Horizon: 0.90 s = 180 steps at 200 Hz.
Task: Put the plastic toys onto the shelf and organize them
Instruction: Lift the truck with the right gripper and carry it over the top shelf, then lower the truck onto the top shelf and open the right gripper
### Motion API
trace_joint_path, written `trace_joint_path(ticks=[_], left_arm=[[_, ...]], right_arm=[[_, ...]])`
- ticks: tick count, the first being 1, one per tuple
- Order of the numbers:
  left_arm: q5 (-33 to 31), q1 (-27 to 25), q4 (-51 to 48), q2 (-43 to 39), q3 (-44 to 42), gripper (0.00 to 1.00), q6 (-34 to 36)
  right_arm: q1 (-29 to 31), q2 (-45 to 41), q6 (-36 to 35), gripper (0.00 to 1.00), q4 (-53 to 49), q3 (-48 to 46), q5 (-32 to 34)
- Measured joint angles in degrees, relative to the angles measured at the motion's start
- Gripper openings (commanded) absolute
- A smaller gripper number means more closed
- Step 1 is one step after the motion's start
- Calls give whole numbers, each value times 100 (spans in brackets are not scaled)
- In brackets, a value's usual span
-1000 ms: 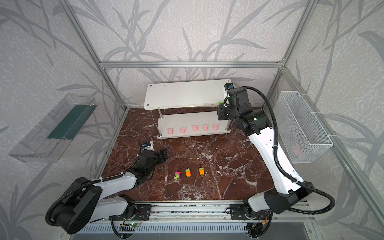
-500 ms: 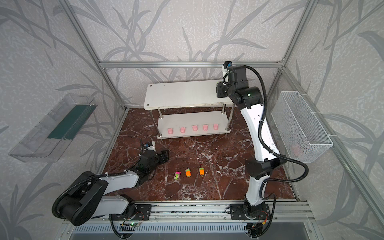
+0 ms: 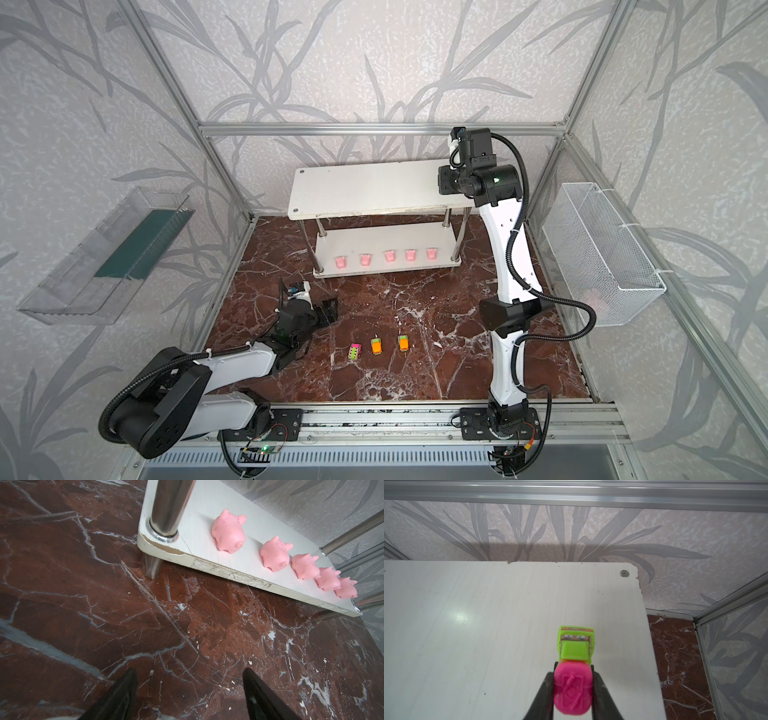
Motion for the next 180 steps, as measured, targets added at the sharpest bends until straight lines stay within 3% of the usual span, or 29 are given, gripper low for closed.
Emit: trace_joint_path(ticks=[180], left_arm=[[-9,0,-28,20,0,78,-2]], right_arm=[[-42,181,-9,28,-131,-20,-157]])
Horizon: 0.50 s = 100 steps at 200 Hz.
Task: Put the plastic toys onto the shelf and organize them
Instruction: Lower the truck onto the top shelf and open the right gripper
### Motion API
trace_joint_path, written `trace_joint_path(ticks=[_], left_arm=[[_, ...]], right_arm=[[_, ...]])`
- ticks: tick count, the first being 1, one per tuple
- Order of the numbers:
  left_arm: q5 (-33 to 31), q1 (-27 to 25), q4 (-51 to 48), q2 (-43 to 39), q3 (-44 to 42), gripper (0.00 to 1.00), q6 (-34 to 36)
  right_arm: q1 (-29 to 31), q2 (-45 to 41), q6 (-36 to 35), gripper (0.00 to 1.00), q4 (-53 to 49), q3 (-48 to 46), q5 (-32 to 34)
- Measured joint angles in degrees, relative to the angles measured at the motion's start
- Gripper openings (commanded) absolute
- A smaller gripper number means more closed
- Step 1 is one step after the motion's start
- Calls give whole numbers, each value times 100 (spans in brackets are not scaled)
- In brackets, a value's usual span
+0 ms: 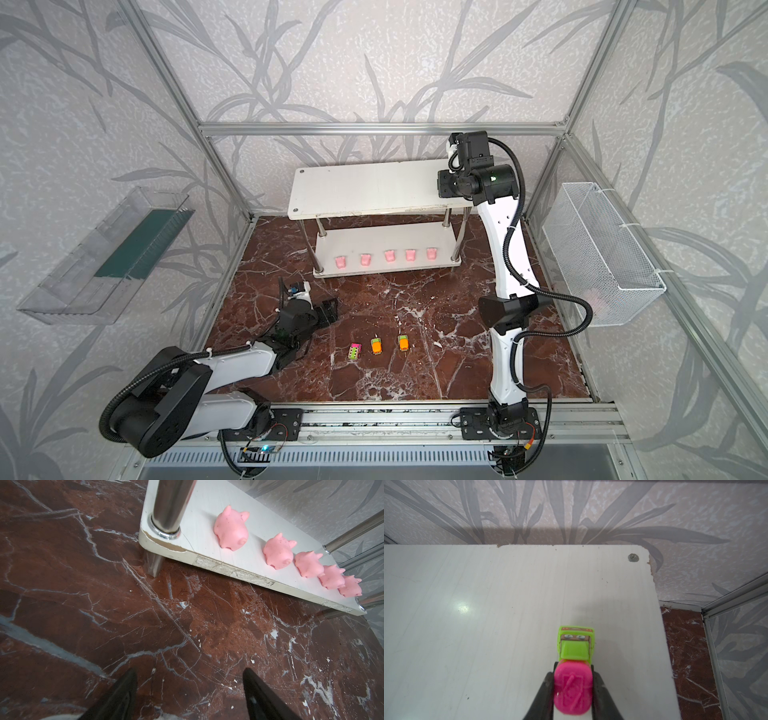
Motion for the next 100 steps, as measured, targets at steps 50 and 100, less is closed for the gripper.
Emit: trace_joint_path(ticks=[50,100], left_arm=[[0,0,4,0,0,78,0],[2,0,9,90,0,78,0]], right_arm=[[0,0,-4,31,-13,0,2],[0,0,-17,35,-11,0,4]])
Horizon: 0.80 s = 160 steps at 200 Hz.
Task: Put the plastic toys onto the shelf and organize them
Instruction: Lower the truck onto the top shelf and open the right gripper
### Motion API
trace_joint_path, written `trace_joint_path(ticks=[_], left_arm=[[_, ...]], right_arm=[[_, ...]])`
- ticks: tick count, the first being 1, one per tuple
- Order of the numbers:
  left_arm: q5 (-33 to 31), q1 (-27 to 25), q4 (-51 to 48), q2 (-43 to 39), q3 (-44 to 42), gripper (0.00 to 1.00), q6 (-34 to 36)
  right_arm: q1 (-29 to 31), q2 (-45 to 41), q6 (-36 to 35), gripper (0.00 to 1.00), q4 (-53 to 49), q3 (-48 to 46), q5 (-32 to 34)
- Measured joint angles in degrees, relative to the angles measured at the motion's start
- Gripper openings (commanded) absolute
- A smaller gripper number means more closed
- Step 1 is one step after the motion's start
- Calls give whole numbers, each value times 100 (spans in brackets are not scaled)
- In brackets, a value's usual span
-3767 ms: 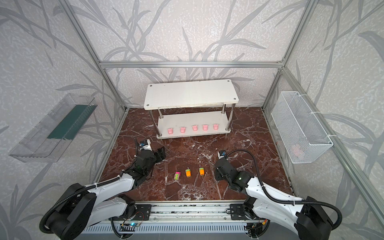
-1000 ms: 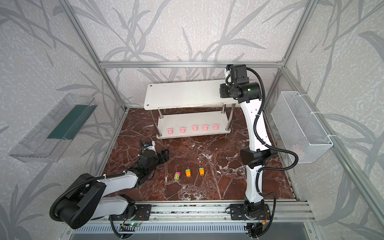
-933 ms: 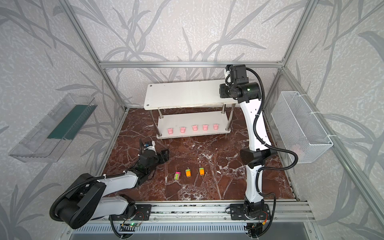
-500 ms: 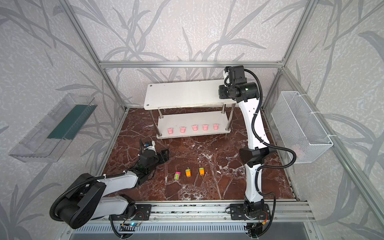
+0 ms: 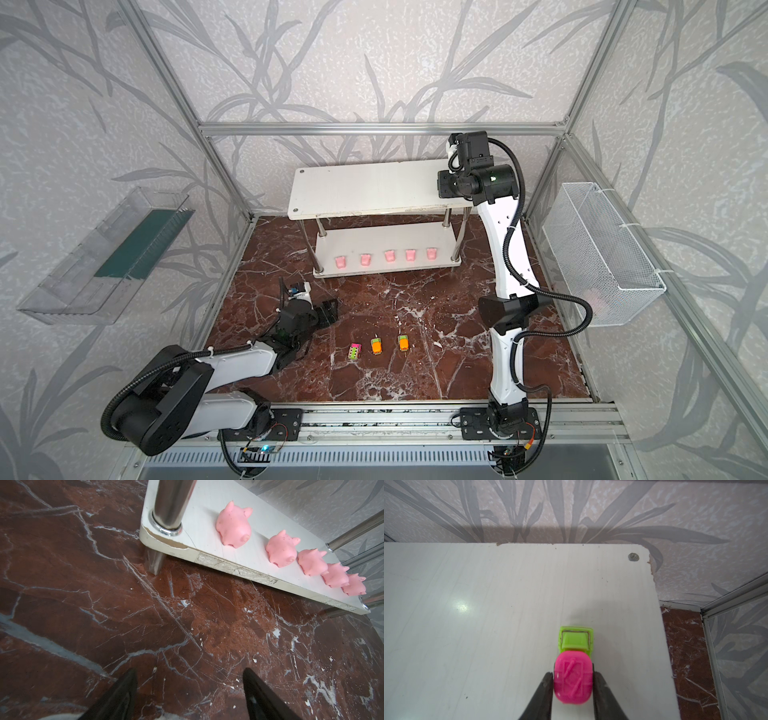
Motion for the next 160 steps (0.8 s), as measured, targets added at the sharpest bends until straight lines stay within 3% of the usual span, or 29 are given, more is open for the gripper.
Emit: trace_joint_path(ticks=[118,141,160], left_arm=[[-11,0,35,4,0,78,2],[-26,0,9,-48,0,78,4],[-44,0,-59,-131,0,78,7]], right_arm=[[0,-87,15,49,111,140,-44],[0,-446,15,49,162,-42,-109],[0,-1165,-4,49,402,-750,-225]])
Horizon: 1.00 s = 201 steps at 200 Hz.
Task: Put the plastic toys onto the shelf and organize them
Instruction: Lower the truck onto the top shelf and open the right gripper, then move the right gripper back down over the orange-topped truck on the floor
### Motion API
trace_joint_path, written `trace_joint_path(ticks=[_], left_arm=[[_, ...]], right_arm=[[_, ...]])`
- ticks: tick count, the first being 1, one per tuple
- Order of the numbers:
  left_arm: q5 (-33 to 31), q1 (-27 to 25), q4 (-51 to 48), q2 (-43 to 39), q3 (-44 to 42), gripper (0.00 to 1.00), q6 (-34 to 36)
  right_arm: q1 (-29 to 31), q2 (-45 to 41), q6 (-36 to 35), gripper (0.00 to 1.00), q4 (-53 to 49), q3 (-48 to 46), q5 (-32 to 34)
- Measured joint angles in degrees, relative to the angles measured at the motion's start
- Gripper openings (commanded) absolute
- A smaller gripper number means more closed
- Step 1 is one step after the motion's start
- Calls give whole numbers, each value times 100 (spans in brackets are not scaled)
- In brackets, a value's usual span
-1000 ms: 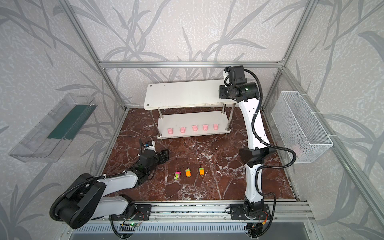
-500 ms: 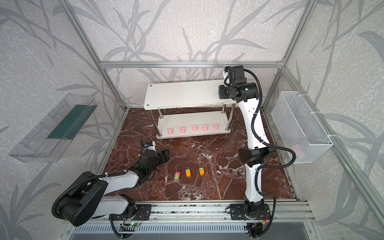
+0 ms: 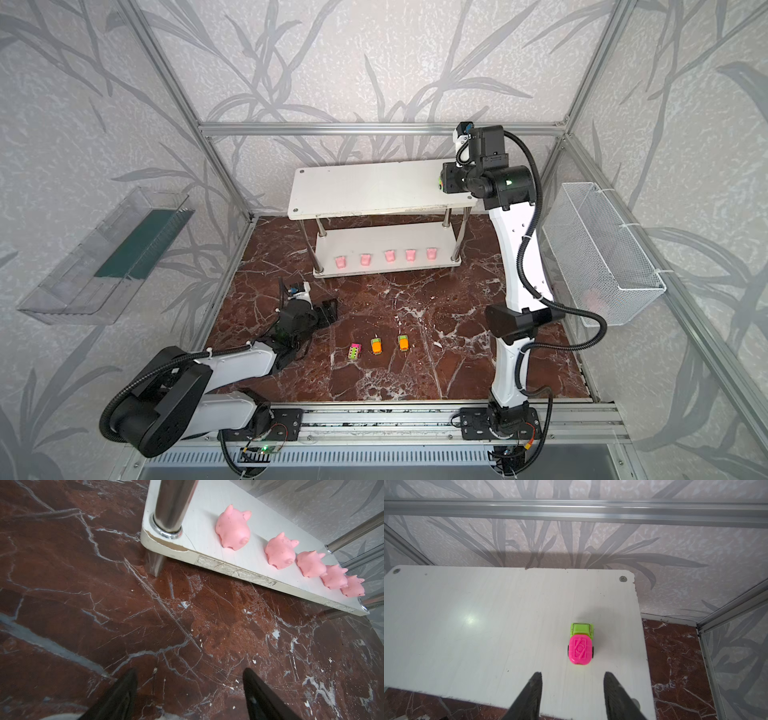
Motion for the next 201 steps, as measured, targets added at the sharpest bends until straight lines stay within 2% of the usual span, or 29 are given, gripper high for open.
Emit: trace_joint_path(ticks=[55,78,118,159,184,201], left_arm=[[-129,9,-232,-356,0,78,85],[-197,22,-415,-608,0,78,120],[-356,26,-765,-1080,0,78,227],[-584,26,-1088,-1414,0,78,304],[-645,26,-1180,-1427,2,78,321],[-678,26,-1207,-1423,2,78,319]], right_arm=[[282,-3438,4,49,1668,-4041,-92],[721,-4798,42,49,2380,-5928,35],[1674,-6485,245,49,2765,-8736,612],[2669,-7230,1143,49,2793,-10605,1029],[3438,-7075,1714,51,3003,-11206,1362],[3858,-6712,2044,56,3230,-11403,1606]])
